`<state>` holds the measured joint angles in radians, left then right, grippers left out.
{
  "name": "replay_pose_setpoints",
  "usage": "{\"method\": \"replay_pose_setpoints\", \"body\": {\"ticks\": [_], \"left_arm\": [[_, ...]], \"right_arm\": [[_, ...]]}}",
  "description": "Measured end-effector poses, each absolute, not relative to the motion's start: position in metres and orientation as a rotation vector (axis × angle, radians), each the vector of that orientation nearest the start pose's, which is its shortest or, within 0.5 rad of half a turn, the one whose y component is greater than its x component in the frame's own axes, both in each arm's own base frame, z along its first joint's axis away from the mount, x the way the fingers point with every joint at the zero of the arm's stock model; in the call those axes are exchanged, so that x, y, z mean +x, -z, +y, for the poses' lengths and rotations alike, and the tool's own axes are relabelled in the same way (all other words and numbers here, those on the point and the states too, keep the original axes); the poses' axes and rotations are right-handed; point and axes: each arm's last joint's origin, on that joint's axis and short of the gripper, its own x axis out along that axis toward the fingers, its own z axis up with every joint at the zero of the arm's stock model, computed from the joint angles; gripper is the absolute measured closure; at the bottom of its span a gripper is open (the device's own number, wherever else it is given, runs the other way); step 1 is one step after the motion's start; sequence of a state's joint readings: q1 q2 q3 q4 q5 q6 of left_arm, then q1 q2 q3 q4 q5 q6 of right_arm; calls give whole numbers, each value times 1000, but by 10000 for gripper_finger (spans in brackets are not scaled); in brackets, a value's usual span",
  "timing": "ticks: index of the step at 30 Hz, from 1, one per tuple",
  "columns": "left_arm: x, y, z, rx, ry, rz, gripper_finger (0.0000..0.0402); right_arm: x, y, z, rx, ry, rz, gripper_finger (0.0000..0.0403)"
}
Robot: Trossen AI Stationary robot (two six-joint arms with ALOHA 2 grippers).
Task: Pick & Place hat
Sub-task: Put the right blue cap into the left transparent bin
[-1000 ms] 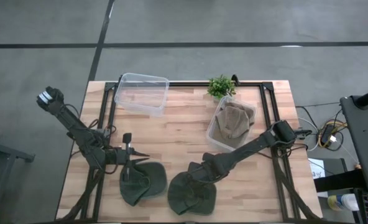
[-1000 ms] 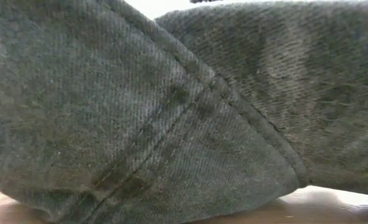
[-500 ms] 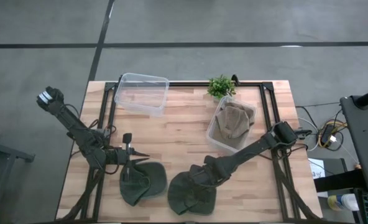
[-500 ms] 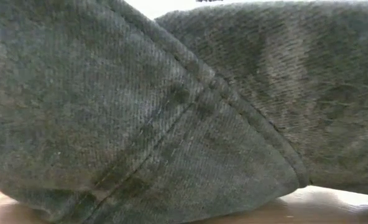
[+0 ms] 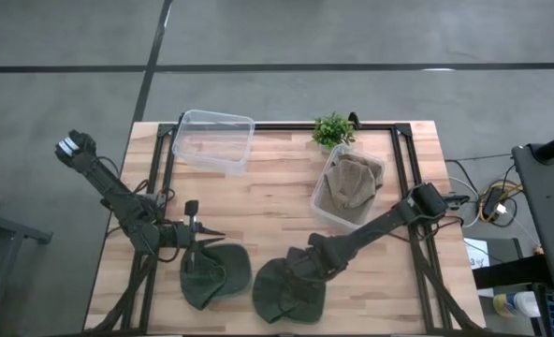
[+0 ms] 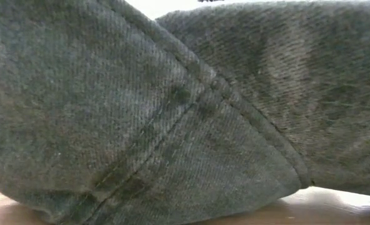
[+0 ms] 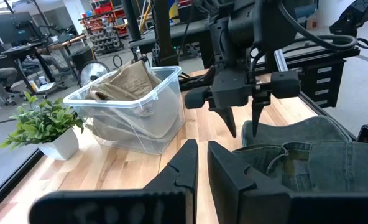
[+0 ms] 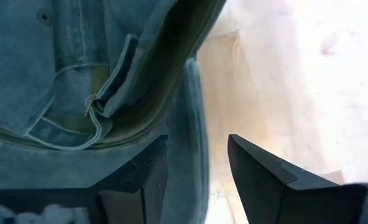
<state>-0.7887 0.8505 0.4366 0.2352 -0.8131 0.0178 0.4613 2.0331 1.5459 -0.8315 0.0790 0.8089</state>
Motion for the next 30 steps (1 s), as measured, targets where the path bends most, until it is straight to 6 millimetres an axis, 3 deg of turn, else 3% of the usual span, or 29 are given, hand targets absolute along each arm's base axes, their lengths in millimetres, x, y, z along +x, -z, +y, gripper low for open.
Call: {"method": "replay_pose_setpoints", "body": {"ticks": [8, 11, 16, 21, 30], "left_arm": [[142, -243, -113, 146, -23, 125, 371], [142, -243, -113, 146, -23, 125, 371], [142, -243, -113, 147, -23, 125, 371], [142, -243, -113, 147, -24, 125, 371], [142, -243, -113, 129, -25, 124, 371]], "right_arm": [[367, -181, 180, 366, 171, 1288, 266], [368, -181, 178, 376, 180, 1286, 296], [369, -181, 177, 387, 174, 1286, 378], [370, -183, 174, 417, 194, 1287, 389], [370, -226, 163, 419, 223, 1185, 392]]}}
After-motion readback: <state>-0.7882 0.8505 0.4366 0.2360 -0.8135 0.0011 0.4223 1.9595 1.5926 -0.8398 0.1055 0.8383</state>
